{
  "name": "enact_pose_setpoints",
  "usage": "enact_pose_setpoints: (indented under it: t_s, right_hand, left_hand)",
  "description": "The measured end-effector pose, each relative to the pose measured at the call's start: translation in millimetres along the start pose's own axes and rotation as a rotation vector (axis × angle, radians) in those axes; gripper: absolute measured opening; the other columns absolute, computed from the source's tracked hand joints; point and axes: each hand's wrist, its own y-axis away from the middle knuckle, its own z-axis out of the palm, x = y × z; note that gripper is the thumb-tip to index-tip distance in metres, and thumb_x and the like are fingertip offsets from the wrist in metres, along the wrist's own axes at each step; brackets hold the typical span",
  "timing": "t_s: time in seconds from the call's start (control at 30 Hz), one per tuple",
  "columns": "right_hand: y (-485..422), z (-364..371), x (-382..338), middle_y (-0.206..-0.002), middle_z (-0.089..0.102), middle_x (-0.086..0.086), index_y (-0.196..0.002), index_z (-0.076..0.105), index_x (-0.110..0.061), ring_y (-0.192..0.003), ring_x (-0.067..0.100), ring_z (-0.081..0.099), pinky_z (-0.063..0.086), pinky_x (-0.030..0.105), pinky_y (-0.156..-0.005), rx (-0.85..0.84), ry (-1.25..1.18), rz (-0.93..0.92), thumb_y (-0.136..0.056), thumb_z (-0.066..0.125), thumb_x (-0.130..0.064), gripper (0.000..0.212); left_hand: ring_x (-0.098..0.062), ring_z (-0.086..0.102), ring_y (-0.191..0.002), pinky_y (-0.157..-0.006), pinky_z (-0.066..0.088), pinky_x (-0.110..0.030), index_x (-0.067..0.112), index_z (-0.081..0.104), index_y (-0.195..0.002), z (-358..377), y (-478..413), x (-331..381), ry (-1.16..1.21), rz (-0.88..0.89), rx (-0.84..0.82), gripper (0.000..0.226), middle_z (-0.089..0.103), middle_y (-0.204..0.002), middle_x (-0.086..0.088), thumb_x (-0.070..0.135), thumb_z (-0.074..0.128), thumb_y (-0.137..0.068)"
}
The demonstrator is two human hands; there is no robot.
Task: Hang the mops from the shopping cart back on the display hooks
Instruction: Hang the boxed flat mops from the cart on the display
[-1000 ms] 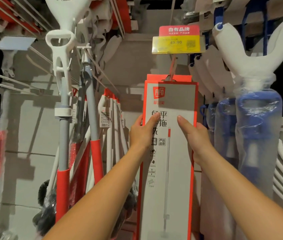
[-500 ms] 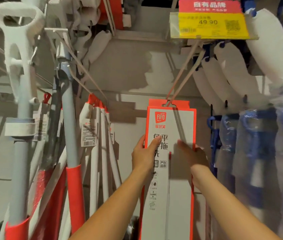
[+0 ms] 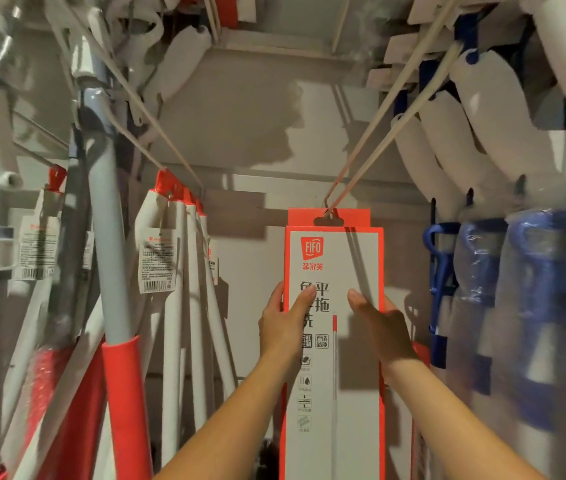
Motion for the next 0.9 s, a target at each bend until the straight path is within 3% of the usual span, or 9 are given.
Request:
enact_pose_setpoints:
  t_s: [0.17,0.27,0.37,0.43,0.5,0.57,0.67,0.77,0.9]
  right_hand:
    - [3,1,0,-0.096,0.065,-0.014,-0.114,0.056,-0.029,-0.093,0.012,0.06,0.043,0.028,-0.078,0.007,0.024,0.017,-0.091,0.06,-0.03,0.023]
    - [8,1,-3,-0.095,0.058,-0.013,-0.12,0.054,-0.026,-0.099,0.018,0.055,0.037,0.029,-0.083,0.031,0.034,0.039,-0.094,0.056,-0.033,0.028]
    - [13,-3,-7,-0.119,0.052,-0.003,-0.138,0.045,-0.015,-0.116,0.025,0.049,0.034,0.029,-0.086,0.065,0.052,0.128,-0.097,0.049,-0.038,0.046]
    - [22,-8,-10,-0.139,0.048,0.004,-0.142,0.042,-0.018,-0.126,0.027,0.045,0.031,0.03,-0.088,0.058,0.105,0.167,-0.099,0.043,-0.039,0.047]
    - [38,-13,-13,-0.141,0.046,0.003,-0.142,0.041,-0.021,-0.129,0.026,0.043,0.03,0.028,-0.089,0.031,0.165,0.164,-0.1,0.043,-0.035,0.044]
    - [56,-23,-13,-0.125,0.056,0.001,-0.134,0.05,-0.021,-0.124,0.026,0.049,0.036,0.028,-0.088,-0.002,0.284,0.099,-0.098,0.048,-0.031,0.037]
    - [88,-38,-12,-0.126,0.06,0.005,-0.129,0.056,-0.014,-0.119,0.026,0.054,0.044,0.036,-0.096,-0.083,0.717,0.006,-0.093,0.052,-0.039,0.043]
    - [123,-51,-11,-0.125,0.061,0.008,-0.122,0.059,-0.013,-0.115,0.028,0.056,0.047,0.036,-0.092,-0.168,1.032,-0.039,-0.09,0.054,-0.04,0.043]
    - [177,-67,-12,-0.118,0.063,0.012,-0.109,0.061,-0.013,-0.109,0.032,0.057,0.047,0.034,-0.085,-0.285,1.15,0.023,-0.088,0.055,-0.042,0.037]
  left_hand:
    - [-0.01,0.072,-0.082,-0.07,0.056,-0.027,0.031,0.063,-0.112,1,5,3,-0.004,0.006,0.009,0.021,0.075,-0.094,0.008,0.031,0.062,-0.091]
    - [-0.007,0.071,-0.086,-0.076,0.056,-0.027,0.033,0.061,-0.117,0,10,5,-0.075,0.005,-0.01,0.025,0.074,-0.099,0.011,0.037,0.059,-0.092]
    - [-0.007,0.069,-0.093,-0.085,0.056,-0.032,0.034,0.058,-0.121,-2,19,8,-0.14,-0.023,-0.027,0.027,0.071,-0.105,0.013,0.039,0.054,-0.095]
    - [-0.008,0.065,-0.101,-0.084,0.053,-0.027,0.033,0.056,-0.122,-4,31,13,-0.212,-0.039,-0.033,0.026,0.068,-0.108,0.016,0.035,0.053,-0.096]
    - [-0.012,0.06,-0.111,-0.083,0.045,-0.023,0.033,0.051,-0.124,-7,49,19,-0.333,-0.025,-0.037,0.029,0.062,-0.114,0.015,0.032,0.054,-0.095]
    - [-0.015,0.053,-0.121,-0.09,0.041,-0.025,0.029,0.048,-0.134,-12,72,27,-0.514,-0.003,-0.032,0.04,0.058,-0.127,0.009,0.034,0.055,-0.094]
    - [-0.019,0.045,-0.13,-0.101,0.037,-0.031,0.026,0.043,-0.142,-21,114,35,-1.019,0.04,-0.055,0.053,0.049,-0.14,0.004,0.045,0.051,-0.093]
    - [-0.023,0.045,-0.128,-0.1,0.041,-0.037,0.026,0.045,-0.14,-27,162,38,-1.314,0.031,-0.118,0.054,0.051,-0.138,0.001,0.05,0.048,-0.092]
    - [-0.027,0.053,-0.117,-0.09,0.043,-0.035,0.023,0.057,-0.124,-35,219,42,-1.422,-0.047,-0.17,0.043,0.06,-0.122,-0.002,0.047,0.052,-0.089]
